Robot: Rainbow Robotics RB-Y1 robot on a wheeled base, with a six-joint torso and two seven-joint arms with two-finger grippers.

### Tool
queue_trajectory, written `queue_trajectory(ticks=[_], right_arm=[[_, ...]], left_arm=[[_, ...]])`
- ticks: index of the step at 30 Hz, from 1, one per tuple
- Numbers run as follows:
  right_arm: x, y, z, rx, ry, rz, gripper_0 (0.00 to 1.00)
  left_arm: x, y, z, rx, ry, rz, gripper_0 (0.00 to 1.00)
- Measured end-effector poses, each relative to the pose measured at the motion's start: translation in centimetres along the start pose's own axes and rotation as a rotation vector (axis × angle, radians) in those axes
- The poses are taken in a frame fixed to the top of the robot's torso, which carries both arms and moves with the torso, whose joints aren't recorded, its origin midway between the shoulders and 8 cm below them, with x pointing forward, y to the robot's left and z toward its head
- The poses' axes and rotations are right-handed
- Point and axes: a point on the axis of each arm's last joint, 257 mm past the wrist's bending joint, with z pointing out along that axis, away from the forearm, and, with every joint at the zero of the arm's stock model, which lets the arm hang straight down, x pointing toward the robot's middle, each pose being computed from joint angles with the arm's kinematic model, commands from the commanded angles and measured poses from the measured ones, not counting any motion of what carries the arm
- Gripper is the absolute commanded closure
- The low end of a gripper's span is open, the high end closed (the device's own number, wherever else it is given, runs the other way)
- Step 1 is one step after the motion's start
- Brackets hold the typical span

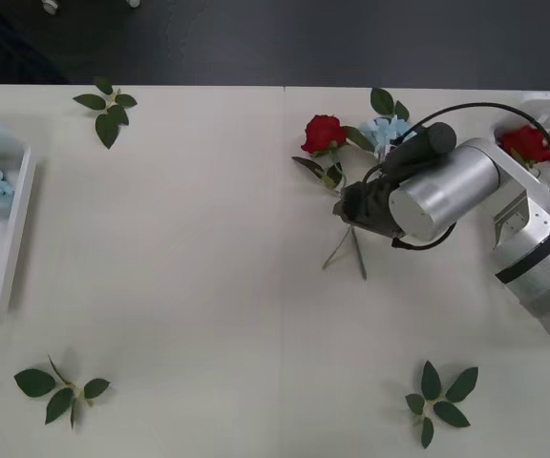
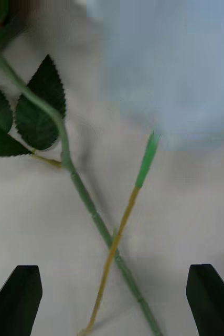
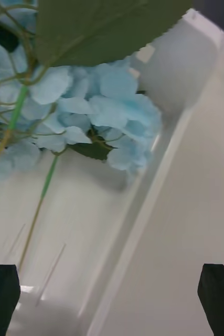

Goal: Put the red flowers into the right box and the blue flowers into the left box

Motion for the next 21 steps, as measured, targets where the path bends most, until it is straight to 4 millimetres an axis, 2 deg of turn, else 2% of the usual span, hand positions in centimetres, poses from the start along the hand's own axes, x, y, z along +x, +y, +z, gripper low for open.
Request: queue_trajectory(ticks=[5,9,13,21], right_arm=[[-1.5,-0.9,0.3,0.034,-0.023,0.08,0.19],[-2.6,-0.7,0.6,0.02,-0.047,0.088,0.19],[-2.6,-1.0,0.7,0.025,-0.046,0.091,0.19],[-2.2,-0.7,0.7,0.014,-0.032,0.1,0.19]], left_arm=[[-0.8,-3.8,-1.7,0.111,-0.033,0.023,0.0],[-1.4,-6.1,-3.3,0.148,-0.066,0.073,0.0],[-1.5,-8.5,-4.2,0.218,-0.075,0.084,0.0],[-1.3,-12.1,-5.5,0.303,-0.082,0.123,0.0]])
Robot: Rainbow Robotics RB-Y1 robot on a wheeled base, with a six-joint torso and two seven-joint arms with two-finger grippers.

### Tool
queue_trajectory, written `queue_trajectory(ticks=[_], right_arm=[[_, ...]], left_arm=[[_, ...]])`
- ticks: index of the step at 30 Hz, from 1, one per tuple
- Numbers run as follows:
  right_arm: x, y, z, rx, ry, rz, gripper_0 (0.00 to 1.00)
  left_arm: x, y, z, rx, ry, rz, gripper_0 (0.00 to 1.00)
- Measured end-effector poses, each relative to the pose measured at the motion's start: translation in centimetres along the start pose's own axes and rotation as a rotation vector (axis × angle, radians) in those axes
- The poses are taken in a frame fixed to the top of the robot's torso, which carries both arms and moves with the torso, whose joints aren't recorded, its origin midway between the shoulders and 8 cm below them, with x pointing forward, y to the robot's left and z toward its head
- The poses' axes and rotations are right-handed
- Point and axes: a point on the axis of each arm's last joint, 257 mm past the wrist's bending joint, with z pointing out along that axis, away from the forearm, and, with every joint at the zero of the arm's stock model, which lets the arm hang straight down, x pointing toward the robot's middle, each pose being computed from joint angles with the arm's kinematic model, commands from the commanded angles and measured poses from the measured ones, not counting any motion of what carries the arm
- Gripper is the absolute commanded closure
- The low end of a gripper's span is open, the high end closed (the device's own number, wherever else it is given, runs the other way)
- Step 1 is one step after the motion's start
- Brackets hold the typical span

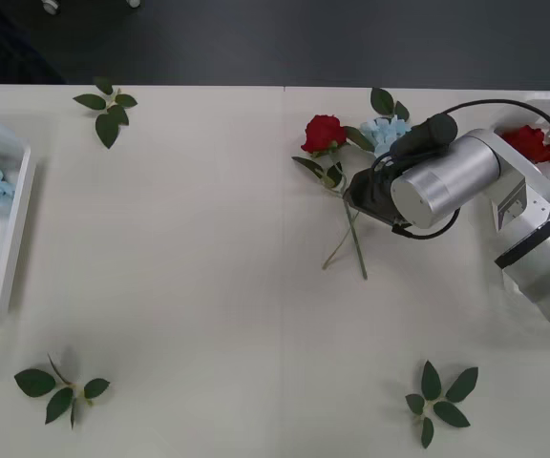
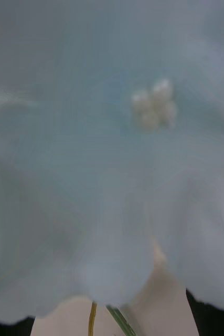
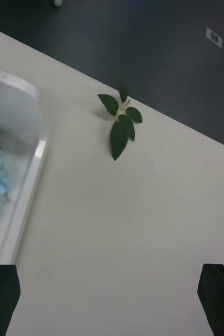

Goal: Put the red flowers into the right box and the blue flowers into the left box

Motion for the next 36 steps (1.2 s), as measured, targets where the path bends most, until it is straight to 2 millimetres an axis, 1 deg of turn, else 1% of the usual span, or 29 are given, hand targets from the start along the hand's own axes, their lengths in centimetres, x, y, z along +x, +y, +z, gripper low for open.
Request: queue_trajectory(ticks=[5,10,14,18,19,21,22,24,30,36], right_arm=[[0.2,0.0,0.1,0.001,0.004,0.0,0.19],[1.0,0.1,0.8,-0.003,0.008,-0.02,0.19],[1.4,0.1,0.9,-0.003,0.012,-0.029,0.19],[1.3,0.0,1.0,0.0,0.013,-0.027,0.19],[1.3,0.0,1.0,0.0,0.013,-0.027,0.23],[1.3,0.0,1.0,0.0,0.013,-0.027,0.56],[1.3,0.0,1.0,0.0,0.013,-0.027,0.76],[1.4,0.0,1.0,0.001,0.013,-0.027,1.0],[1.4,-0.4,1.1,0.008,0.015,-0.023,1.0],[1.4,-0.6,1.2,0.012,0.017,-0.021,1.0]], left_arm=[[0.7,-2.7,0.2,0.088,0.022,-0.011,0.0],[1.6,-4.5,0.1,0.155,0.055,0.017,0.0],[1.2,-6.8,0.0,0.256,0.004,0.083,0.0],[1.3,-9.0,0.0,0.341,-0.029,0.1,0.0],[1.3,-9.5,0.0,0.359,-0.036,0.108,0.0],[1.4,-10.5,0.1,0.389,-0.046,0.132,0.0],[1.5,-10.9,0.1,0.401,-0.049,0.151,0.0],[1.8,-11.8,0.3,0.426,-0.048,0.188,0.0],[3.0,-14.3,0.7,0.494,-0.017,0.214,0.0],[5.0,-16.3,0.2,0.562,0.045,0.461,0.0]])
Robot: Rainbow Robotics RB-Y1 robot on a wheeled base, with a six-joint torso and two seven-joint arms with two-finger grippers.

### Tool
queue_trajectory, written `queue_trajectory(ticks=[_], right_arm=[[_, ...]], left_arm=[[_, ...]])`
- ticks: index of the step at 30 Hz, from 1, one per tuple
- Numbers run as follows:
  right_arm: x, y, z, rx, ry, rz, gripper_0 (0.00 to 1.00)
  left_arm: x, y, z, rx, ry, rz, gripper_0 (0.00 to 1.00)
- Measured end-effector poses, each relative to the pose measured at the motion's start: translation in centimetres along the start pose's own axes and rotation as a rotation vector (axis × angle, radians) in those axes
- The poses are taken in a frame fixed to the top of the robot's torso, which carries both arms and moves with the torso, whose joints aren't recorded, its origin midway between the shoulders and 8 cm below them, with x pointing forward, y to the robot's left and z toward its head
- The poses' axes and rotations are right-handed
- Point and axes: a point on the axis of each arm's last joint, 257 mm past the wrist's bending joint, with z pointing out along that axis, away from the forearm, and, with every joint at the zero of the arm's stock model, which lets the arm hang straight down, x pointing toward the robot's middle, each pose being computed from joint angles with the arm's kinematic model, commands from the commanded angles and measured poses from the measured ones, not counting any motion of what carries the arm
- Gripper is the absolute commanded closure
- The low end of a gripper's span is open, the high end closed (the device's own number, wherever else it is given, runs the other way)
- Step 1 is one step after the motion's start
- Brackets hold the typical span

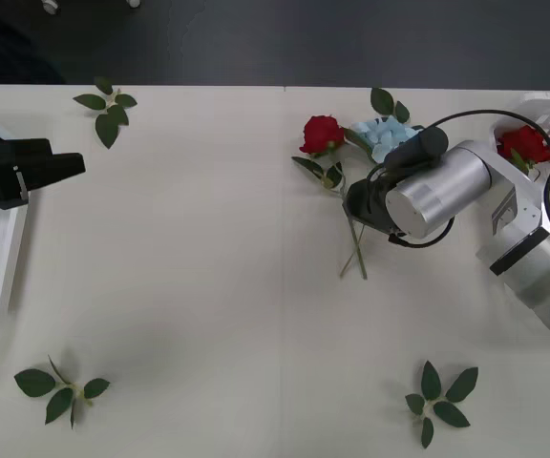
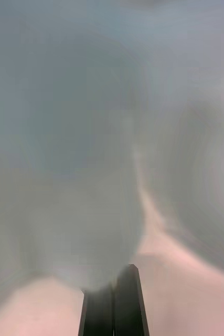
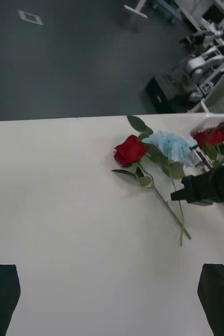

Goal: Put the red flowers into the right box and the blue flowers into the left box

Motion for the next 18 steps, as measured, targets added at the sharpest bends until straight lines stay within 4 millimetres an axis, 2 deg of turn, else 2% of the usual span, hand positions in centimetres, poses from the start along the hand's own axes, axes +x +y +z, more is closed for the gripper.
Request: queue_trajectory(ticks=[5,11,14,16,18], right_arm=[[0.0,0.0,0.0,-0.001,-0.001,0.0,1.0],[-0.3,1.0,-0.4,-0.028,-0.014,-0.008,1.0],[0.1,2.0,-1.9,-0.034,0.007,-0.024,1.0],[0.5,2.8,-3.8,-0.049,0.04,-0.027,1.0],[0.2,3.7,-6.0,-0.072,0.051,-0.037,1.0]], left_arm=[[1.3,-1.7,0.1,0.068,0.087,0.134,0.0],[3.2,-2.4,-1.1,0.132,0.171,0.307,0.0],[4.2,-2.2,-1.7,0.185,0.205,0.36,0.0],[4.7,-1.9,-2.0,0.229,0.213,0.394,0.0],[4.3,-1.4,-1.9,0.259,0.185,0.424,0.0]])
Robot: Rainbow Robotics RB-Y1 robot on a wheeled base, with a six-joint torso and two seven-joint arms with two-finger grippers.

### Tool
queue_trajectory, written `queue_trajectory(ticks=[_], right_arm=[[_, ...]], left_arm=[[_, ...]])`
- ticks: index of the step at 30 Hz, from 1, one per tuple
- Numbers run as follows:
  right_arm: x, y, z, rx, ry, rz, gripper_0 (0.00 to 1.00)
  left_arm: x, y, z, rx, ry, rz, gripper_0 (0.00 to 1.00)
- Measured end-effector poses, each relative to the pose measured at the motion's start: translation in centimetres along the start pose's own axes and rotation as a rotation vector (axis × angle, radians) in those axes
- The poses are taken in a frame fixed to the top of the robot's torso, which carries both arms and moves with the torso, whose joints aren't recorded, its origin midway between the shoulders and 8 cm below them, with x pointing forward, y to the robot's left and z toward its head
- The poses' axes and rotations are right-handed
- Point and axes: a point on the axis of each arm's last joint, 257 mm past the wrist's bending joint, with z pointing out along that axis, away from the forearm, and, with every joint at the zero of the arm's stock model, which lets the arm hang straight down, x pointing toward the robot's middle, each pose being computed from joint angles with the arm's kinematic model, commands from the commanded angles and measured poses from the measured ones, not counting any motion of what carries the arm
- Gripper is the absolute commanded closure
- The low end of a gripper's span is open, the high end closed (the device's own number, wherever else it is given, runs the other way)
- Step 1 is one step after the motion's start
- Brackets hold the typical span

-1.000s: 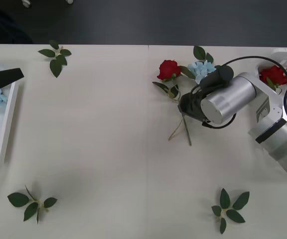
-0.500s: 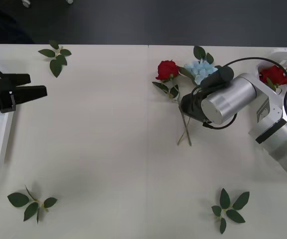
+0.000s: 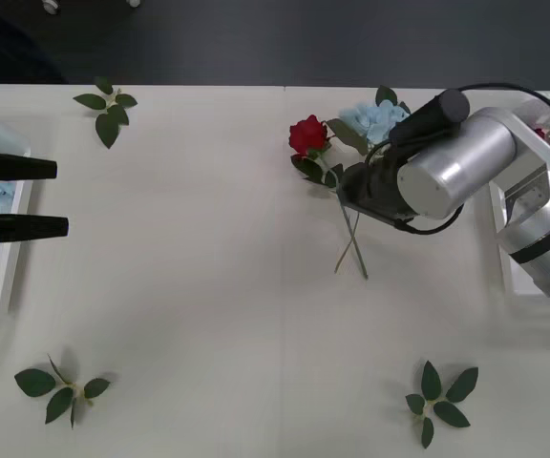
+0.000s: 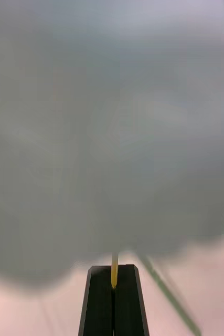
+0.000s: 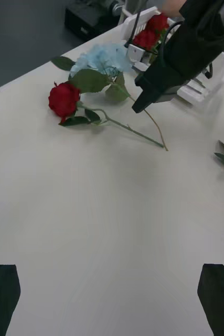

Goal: Put the red flowers into the right box and the blue flowers into the left box

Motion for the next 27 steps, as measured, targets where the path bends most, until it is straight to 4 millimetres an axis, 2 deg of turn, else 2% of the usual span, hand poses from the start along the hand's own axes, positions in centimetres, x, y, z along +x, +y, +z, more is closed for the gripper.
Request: queue_trajectory(ticks=[6,13,17,22,27], right_arm=[[-1.0,1.3,-5.7,-0.065,-0.027,-0.025,1.0],[-0.7,1.3,-10.1,-0.144,-0.12,-0.075,1.0],[-0.5,2.7,-12.0,-0.242,-0.203,-0.123,1.0],[-0.2,4.0,-13.2,-0.361,-0.272,-0.175,1.0],[-0.2,4.2,-13.7,-0.386,-0.33,-0.378,1.0]], left_arm=[[-0.9,0.7,0.4,0.053,-0.093,0.041,0.0],[-0.9,0.6,0.5,0.059,-0.102,0.055,0.0],[-1.6,-0.3,1.0,0.098,-0.126,0.072,0.0],[-2.5,-1.9,2.1,0.182,-0.168,0.076,0.0],[-3.3,-2.1,2.5,0.231,-0.243,0.033,0.0]])
